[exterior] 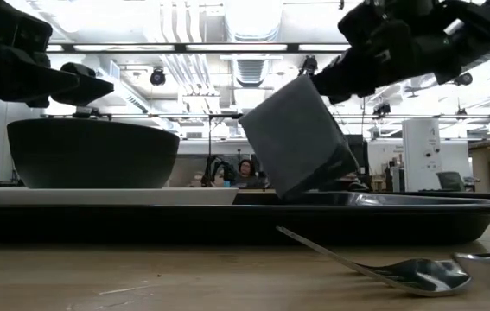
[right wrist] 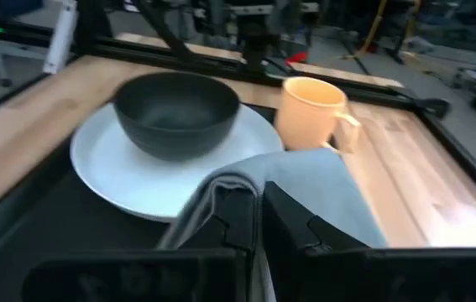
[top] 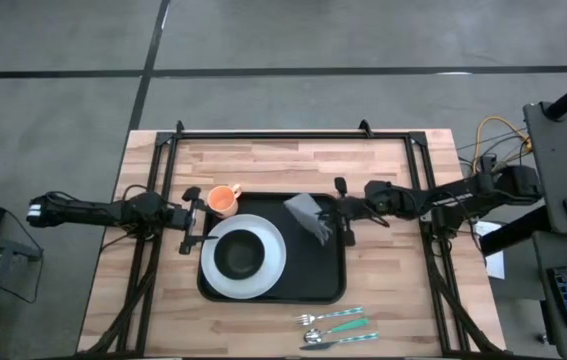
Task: Set up tray
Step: Put the gray napkin on the right side of the white plate on the black tray
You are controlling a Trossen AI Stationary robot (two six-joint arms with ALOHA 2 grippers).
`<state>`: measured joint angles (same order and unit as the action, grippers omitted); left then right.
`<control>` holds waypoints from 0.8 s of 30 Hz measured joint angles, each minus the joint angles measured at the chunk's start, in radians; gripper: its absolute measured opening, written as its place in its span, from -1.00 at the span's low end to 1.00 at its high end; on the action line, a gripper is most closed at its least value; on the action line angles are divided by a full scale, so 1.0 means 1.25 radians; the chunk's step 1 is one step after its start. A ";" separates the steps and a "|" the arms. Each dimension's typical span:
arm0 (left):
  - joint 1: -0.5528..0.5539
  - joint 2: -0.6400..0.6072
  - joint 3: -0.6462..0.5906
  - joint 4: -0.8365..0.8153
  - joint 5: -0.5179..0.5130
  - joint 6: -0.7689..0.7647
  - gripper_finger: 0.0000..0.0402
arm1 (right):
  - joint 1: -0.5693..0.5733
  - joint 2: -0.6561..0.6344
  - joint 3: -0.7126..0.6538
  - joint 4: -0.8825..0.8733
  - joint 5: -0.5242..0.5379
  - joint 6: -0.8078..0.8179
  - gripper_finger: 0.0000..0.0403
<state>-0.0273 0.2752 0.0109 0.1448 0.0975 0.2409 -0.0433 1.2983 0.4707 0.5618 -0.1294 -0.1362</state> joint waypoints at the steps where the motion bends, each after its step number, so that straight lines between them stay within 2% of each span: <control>1: 0.000 0.001 0.000 0.000 0.000 0.000 0.39 | 0.005 0.005 0.006 -0.001 -0.003 0.002 -0.96; 11: 0.001 0.001 0.000 0.001 0.000 0.000 0.39 | 0.069 0.099 0.063 -0.001 -0.010 -0.030 -0.96; 17: 0.001 0.001 0.000 0.001 0.000 0.000 0.39 | 0.072 0.156 0.060 -0.004 -0.007 -0.056 -0.96; 24: 0.001 0.002 0.000 0.000 0.000 0.000 0.39 | 0.073 0.163 0.060 -0.048 0.002 -0.108 -0.96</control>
<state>-0.0265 0.2771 0.0105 0.1452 0.0976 0.2405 0.0479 1.5014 0.5453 0.5023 -0.1270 -0.2711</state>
